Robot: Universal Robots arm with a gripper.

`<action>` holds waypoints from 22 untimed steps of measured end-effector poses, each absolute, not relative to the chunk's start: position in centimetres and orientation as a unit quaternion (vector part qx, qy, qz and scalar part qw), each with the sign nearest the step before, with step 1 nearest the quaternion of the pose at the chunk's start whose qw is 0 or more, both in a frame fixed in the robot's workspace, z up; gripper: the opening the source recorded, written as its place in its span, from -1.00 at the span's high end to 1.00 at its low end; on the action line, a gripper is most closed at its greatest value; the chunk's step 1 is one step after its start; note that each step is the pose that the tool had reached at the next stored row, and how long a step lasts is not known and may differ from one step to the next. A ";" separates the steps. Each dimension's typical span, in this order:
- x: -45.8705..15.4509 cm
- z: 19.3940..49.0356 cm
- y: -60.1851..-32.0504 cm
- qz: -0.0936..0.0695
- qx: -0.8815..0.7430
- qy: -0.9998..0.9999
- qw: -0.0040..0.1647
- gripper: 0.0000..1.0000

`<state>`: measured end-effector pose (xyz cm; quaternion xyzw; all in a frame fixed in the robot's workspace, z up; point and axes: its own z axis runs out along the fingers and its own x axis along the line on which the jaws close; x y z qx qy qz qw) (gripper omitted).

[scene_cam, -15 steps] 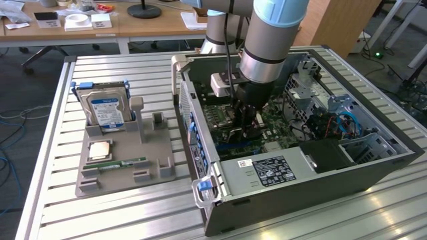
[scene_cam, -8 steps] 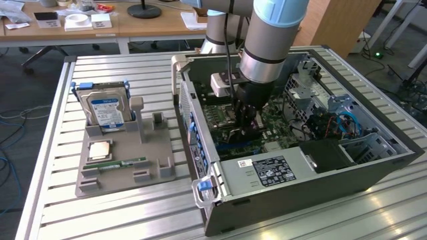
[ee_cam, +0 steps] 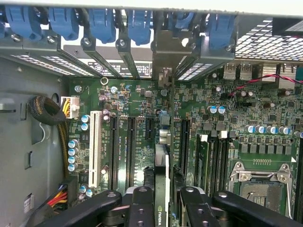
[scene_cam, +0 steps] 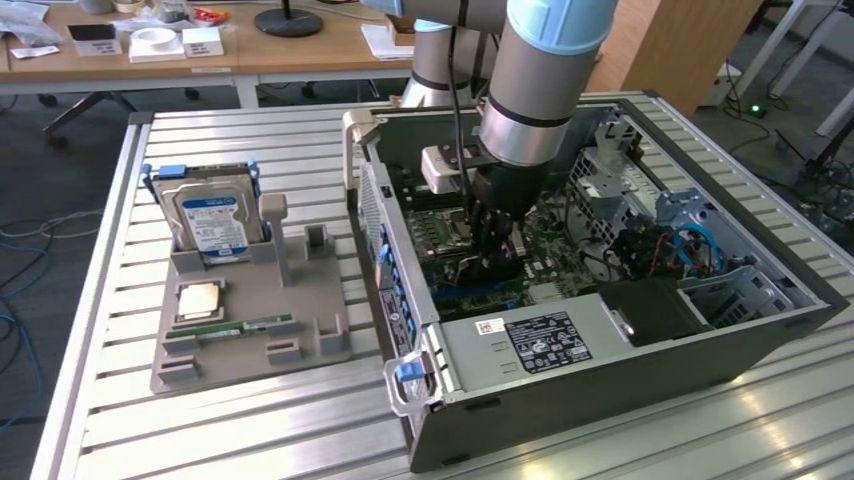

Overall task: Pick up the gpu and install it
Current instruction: 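Insert the gpu into the slot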

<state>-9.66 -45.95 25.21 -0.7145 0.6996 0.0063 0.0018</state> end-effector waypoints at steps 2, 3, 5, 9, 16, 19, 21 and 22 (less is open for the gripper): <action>-9.7 25.2 -46.0 0.006 -0.714 0.700 0.002 0.48; -9.7 25.2 -46.0 0.006 -0.714 0.700 0.002 0.48; -9.7 25.2 -45.9 0.006 -0.714 0.700 0.002 0.48; -9.7 25.9 -46.0 0.006 -0.714 0.700 0.002 0.48; -9.6 26.3 -46.0 0.006 -0.714 0.700 0.002 0.48; -9.6 26.4 -46.0 0.006 -0.714 0.700 0.002 0.48; -9.6 26.5 -46.0 0.006 -0.714 0.700 0.002 0.48; -9.6 26.5 -46.0 0.006 -0.715 0.700 0.002 0.48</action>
